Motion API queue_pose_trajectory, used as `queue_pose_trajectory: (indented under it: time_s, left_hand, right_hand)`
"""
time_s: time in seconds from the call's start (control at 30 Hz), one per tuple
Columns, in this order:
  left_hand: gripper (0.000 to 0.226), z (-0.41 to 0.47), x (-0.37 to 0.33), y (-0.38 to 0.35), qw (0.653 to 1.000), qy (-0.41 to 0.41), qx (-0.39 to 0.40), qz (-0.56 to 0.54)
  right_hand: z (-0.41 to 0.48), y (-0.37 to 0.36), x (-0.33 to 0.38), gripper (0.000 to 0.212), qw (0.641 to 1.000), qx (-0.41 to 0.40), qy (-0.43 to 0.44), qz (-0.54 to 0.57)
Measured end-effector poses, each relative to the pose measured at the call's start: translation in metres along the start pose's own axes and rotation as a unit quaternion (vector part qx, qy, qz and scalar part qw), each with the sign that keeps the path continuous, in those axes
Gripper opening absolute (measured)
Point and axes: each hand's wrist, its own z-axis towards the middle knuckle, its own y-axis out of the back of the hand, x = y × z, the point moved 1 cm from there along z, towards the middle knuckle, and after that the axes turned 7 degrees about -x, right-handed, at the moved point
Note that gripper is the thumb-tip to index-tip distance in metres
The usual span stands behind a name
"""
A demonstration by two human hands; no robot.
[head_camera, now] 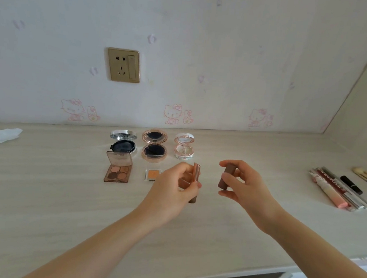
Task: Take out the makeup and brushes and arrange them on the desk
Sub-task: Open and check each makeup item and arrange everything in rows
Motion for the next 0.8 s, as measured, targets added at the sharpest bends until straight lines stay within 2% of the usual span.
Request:
queue_pose_trajectory:
  time_s: [0.13, 0.33, 0.53, 0.8]
  left_hand:
    - [0.011, 0.028, -0.007, -0.017, 1.000, -0.003, -0.005, 0.025]
    - [0.010, 0.093, -0.016, -0.039, 0.987, -0.028, -0.034, 0.152]
    - [0.008, 0.136, -0.007, -0.056, 0.970, 0.016, -0.065, 0.235]
    - [0.011, 0.157, 0.015, -0.063, 0.957, 0.021, -0.074, 0.280]
  right_hand:
    - [0.018, 0.011, -0.004, 0.027, 0.999, -0.023, 0.008, -0.030]
    - [0.059, 0.021, -0.008, 0.022, 0.994, -0.067, 0.036, -0.077]
    - [0.102, 0.020, -0.013, 0.015, 0.989, -0.092, 0.039, -0.109]
    - [0.127, 0.003, -0.025, 0.016, 0.972, -0.066, 0.109, -0.199]
